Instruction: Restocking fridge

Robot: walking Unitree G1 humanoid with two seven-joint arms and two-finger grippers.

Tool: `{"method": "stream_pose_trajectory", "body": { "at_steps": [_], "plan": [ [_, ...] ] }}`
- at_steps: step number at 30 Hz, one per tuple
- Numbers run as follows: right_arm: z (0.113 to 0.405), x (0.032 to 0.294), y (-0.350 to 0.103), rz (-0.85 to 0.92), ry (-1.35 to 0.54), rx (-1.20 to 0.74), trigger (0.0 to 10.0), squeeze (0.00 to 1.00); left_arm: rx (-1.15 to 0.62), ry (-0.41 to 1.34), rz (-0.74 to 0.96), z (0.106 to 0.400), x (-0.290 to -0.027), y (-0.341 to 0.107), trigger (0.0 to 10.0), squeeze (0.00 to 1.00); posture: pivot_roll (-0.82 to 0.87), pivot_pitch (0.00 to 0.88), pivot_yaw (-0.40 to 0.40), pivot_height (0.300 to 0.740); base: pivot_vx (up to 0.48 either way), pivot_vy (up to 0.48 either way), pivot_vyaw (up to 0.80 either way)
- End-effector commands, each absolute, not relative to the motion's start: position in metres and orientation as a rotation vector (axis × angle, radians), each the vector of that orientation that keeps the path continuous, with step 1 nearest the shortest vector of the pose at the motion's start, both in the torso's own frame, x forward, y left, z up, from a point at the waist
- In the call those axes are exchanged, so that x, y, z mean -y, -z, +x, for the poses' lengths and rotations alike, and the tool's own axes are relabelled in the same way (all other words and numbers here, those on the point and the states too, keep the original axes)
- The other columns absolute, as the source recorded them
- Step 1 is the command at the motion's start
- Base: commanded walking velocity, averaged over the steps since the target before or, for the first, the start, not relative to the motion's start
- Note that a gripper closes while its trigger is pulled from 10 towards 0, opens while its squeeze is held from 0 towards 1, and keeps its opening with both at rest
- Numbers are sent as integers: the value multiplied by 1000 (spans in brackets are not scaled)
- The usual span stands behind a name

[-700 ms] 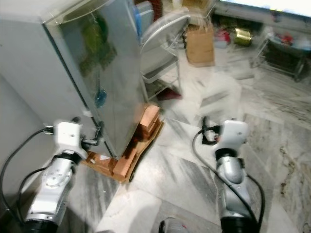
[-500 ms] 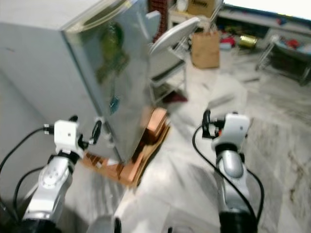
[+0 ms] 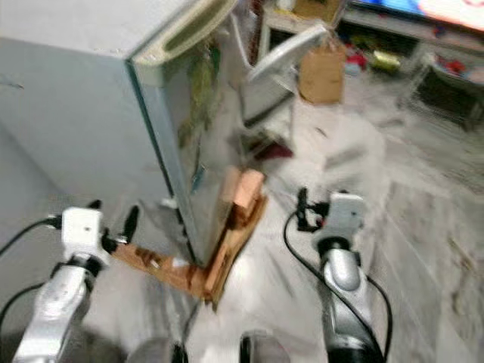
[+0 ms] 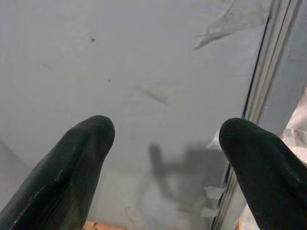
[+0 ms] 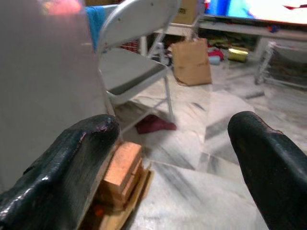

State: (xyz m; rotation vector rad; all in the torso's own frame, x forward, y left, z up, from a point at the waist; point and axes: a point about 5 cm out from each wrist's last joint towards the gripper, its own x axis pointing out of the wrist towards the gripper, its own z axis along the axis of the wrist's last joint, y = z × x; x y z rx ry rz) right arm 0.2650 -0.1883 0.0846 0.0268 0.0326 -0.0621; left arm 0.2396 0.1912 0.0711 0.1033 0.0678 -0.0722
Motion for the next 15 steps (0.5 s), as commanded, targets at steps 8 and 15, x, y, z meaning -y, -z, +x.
{"method": "stream_pose_trajectory", "body": {
  "at_steps": [8, 15],
  "plan": [
    [266, 196, -90, 10, 75, -23, 10000, 0, -54, 133, 25, 241, -180, -76, 10000, 0, 52, 92, -27, 740, 0, 0, -800],
    [265, 198, -89, 0, 72, -28, 10000, 0, -54, 117, 25, 243, -182, -74, 10000, 0, 52, 95, -31, 740, 0, 0, -800]
  ]
}}
